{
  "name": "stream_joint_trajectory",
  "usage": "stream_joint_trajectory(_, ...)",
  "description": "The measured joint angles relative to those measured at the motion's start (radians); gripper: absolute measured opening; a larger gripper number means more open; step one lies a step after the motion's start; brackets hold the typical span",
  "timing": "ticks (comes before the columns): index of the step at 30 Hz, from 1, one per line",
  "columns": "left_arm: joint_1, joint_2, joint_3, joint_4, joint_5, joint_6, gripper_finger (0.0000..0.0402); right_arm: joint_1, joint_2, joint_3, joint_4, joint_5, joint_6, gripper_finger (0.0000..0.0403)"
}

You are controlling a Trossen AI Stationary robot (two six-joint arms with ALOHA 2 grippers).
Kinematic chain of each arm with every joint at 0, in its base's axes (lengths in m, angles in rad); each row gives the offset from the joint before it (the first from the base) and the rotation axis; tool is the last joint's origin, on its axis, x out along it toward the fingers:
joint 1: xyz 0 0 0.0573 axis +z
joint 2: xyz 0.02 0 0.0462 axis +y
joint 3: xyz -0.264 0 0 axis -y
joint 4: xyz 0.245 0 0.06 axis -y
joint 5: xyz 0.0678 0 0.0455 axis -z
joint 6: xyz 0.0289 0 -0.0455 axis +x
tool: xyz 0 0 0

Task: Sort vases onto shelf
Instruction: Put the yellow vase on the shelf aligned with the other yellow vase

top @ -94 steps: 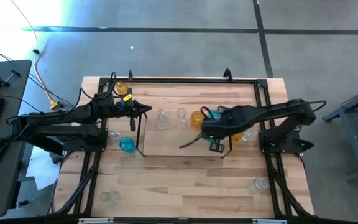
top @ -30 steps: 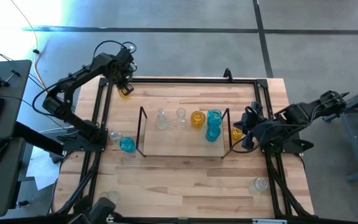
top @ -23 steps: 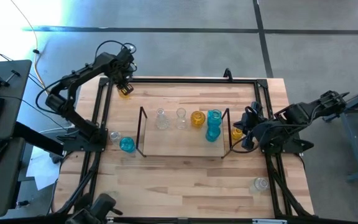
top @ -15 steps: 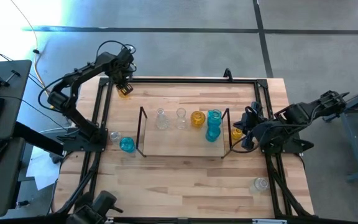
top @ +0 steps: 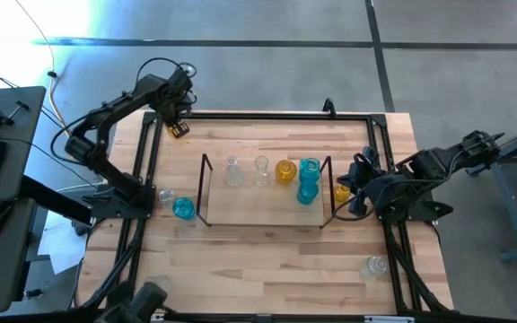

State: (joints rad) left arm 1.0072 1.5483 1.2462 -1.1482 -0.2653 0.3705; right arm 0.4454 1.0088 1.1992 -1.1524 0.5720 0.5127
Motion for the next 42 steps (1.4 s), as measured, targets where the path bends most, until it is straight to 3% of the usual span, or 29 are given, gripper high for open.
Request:
stream_joint_trajectory(9,-0.147,-0.186,0.184,-0.176,-0.017,-0.051,0.0003,0.0,0.0,0.0,0.026,0.0,-0.024,0.0009)
stream_joint_trajectory(19,-0.56,-0.229,0.491,-0.326,-0.057,-0.18,0.0002,0.0,0.0,0.0,0.03,0.0,-0.024,0.0009)
stream_joint_trajectory(24,-0.803,-0.152,0.607,-0.303,-0.058,-0.197,0.0002,0.0,0.0,0.0,0.034,0.0,-0.024,0.0009)
stream_joint_trajectory(30,-1.021,0.029,0.746,-0.293,-0.084,-0.123,0.0001,0.0,0.0,0.0,0.04,0.0,-0.024,0.0009)
stream_joint_trajectory(36,-1.148,0.222,0.863,-0.262,-0.072,0.034,0.0001,0.0,0.0,0.0,0.04,0.0,-0.024,0.0009)
stream_joint_trajectory(42,-1.201,0.379,0.897,-0.236,-0.039,0.132,0.0002,0.0,0.0,0.0,0.039,0.0,-0.046,0.0009)
